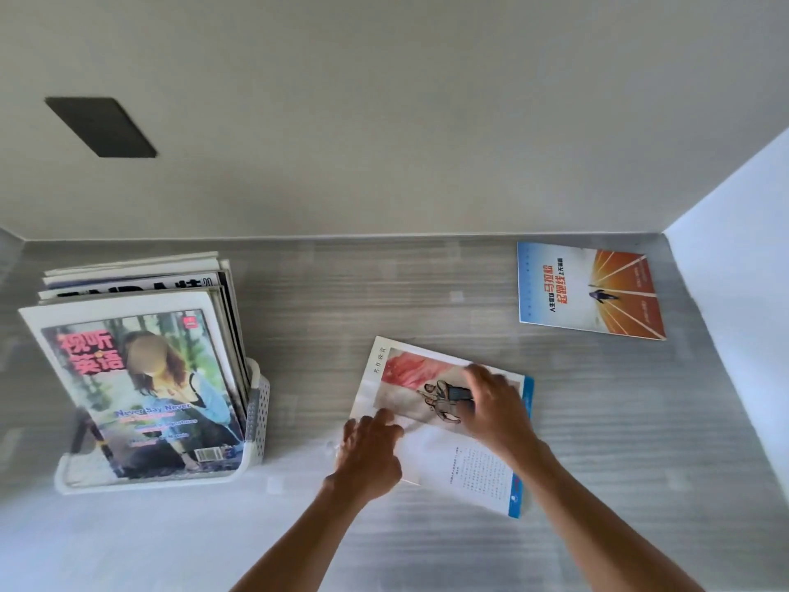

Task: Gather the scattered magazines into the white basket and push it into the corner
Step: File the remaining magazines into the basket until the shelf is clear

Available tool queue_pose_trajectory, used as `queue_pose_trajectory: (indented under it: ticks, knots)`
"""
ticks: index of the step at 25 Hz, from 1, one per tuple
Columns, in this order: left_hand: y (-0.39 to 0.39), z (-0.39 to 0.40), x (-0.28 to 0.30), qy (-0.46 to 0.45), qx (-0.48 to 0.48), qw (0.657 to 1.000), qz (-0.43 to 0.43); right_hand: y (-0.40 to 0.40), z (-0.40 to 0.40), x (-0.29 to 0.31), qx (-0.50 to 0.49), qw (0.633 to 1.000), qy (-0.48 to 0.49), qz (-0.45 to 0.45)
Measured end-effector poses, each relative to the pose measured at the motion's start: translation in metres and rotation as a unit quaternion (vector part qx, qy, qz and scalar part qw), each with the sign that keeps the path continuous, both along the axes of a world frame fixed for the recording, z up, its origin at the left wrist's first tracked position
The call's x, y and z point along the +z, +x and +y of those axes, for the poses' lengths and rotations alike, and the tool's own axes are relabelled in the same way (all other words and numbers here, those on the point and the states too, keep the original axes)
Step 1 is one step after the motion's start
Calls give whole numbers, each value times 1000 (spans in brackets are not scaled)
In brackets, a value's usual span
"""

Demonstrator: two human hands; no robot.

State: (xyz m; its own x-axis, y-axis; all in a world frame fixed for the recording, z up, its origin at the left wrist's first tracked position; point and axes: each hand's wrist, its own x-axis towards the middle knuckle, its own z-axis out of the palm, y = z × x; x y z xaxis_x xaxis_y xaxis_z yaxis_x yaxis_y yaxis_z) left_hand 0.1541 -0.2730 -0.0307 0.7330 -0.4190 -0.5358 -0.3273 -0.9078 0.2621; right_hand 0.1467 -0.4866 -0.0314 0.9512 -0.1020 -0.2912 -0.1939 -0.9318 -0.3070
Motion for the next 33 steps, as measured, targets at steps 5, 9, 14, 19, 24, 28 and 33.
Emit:
queue_pose_trajectory:
  ticks: [5, 9, 14, 19, 24, 28, 33]
  knots:
    - [-1, 0, -2, 24, -24, 999, -5, 19, -15, -7, -32, 988, -127, 78]
    - [11, -3, 24, -112, 126, 983, 77, 22, -17, 28, -105, 988, 66, 89]
    - [43, -20, 98, -543, 352, 742, 177, -11, 53, 94, -72, 966, 108, -224]
    - [52, 9, 108, -521, 298, 800, 0, -9, 65, 94, -134, 882, 402, -205]
    - [40, 40, 98, -505, 225, 833, 13, 17, 15, 53, -391, 724, 566, 38]
    - [45, 62, 107, -551, 218, 802, 81, 31, 21, 43, -310, 715, 618, 102]
    - [52, 92, 115, -600, 293, 741, 66, 45, 37, 54, -237, 768, 594, 20]
